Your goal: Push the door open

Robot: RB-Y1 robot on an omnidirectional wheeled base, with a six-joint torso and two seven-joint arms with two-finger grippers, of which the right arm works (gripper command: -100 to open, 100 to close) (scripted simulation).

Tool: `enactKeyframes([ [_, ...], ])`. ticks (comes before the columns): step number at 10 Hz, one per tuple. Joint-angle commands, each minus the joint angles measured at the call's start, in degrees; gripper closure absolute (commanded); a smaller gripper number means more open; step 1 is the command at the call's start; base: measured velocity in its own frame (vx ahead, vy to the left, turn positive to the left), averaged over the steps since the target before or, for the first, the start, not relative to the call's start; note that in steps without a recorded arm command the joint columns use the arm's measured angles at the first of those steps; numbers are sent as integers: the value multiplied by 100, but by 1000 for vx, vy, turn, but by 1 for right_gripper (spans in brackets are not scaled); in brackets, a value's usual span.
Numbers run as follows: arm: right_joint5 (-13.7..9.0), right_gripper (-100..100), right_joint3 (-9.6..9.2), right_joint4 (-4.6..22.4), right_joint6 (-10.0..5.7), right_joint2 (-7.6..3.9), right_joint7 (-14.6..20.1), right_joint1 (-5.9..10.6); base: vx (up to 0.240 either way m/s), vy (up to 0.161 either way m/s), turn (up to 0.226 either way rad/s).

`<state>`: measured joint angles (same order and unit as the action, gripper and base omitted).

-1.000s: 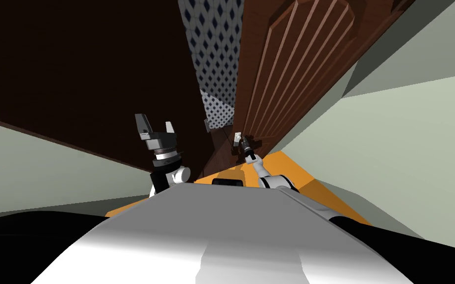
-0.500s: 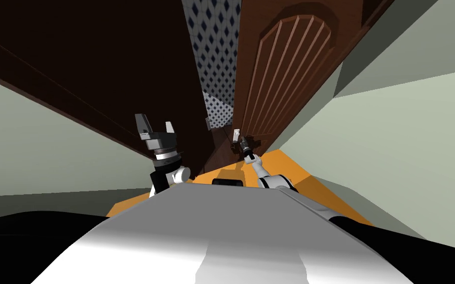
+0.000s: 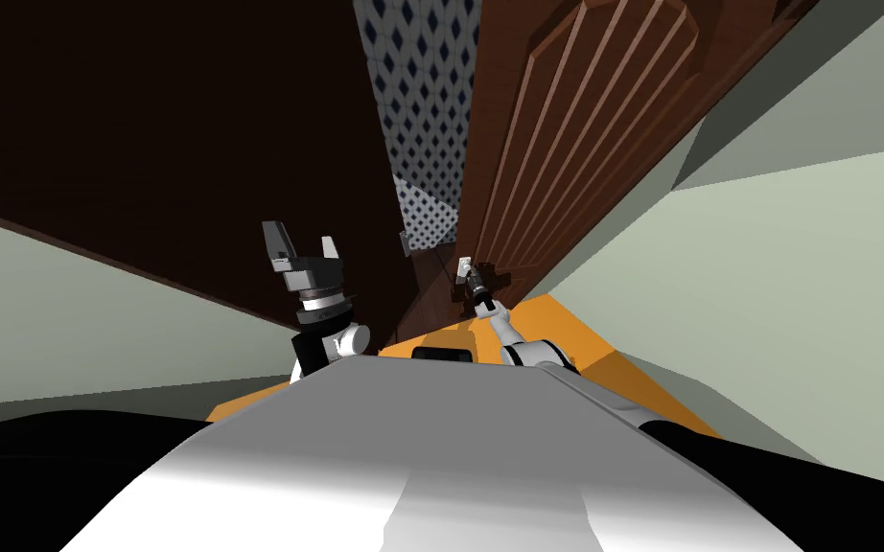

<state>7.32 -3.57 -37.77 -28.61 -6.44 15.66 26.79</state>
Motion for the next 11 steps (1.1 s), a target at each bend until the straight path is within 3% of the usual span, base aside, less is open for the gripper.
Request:
enactKeyframes([
  [1, -7, -100, 24, 5, -23, 1, -22, -11, 216, 43, 22],
  [4, -10, -100, 39, -2, -33, 5, -38, -23, 145, 24, 15],
  [5, -10, 100, 39, -2, -33, 5, -38, -23, -10, -1, -4],
  [10, -10, 100, 39, -2, -33, 5, -38, -23, -15, -3, -1],
  [11, -164, 100, 123, 80, -80, 4, -231, 19, 57, -5, 22],
])
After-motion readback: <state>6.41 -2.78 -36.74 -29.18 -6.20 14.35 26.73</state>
